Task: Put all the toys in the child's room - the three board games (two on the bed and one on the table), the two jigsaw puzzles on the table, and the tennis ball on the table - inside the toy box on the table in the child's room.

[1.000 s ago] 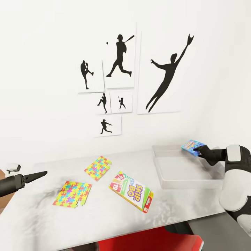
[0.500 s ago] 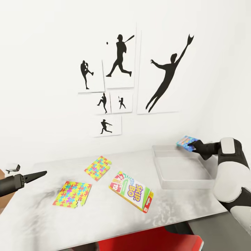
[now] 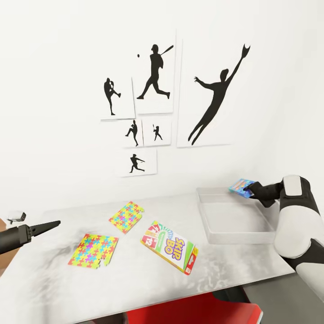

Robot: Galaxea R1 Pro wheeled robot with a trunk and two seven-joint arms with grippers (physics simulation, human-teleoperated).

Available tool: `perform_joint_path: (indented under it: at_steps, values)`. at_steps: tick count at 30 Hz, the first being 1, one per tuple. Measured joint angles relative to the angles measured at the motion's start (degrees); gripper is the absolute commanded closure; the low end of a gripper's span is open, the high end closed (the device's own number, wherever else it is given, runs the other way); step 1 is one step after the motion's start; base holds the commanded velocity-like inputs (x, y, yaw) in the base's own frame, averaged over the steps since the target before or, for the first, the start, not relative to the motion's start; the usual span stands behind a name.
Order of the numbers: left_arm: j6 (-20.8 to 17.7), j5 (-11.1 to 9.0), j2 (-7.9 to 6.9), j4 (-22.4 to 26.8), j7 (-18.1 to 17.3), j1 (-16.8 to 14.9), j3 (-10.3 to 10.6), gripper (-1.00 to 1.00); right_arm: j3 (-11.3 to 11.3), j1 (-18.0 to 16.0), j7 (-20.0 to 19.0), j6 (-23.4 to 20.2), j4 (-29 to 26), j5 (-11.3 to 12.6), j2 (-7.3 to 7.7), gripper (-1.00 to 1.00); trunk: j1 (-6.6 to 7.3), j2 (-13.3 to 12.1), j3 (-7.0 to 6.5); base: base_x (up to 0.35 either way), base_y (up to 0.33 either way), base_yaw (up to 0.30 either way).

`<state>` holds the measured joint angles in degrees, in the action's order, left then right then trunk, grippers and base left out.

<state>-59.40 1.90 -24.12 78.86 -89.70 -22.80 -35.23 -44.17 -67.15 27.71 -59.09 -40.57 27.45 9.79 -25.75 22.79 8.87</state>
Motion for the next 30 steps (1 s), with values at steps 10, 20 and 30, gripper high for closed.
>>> perform_joint_path:
  at_steps: [10,20,30]
  values:
    - [0.0,0.0,0.03,0.0,0.0,0.0,-0.05,-1.0,-0.19,-0.1,2.57,-0.01,1.29,0.77,0.51,1.0,0.0,0.0,0.0,0.0,0.0,0.0]
    - [0.0,0.0,0.05,0.01,0.0,0.0,0.09,-1.0,-1.95,-0.02,2.9,0.15,1.41,1.1,0.61,1.0,0.0,0.0,0.0,0.0,0.0,0.0]
    - [0.0,0.0,0.05,-0.02,0.0,0.0,0.12,-1.0,-4.99,-0.01,2.98,0.1,1.41,1.16,0.51,1.0,0.0,0.0,0.0,0.0,0.0,0.0]
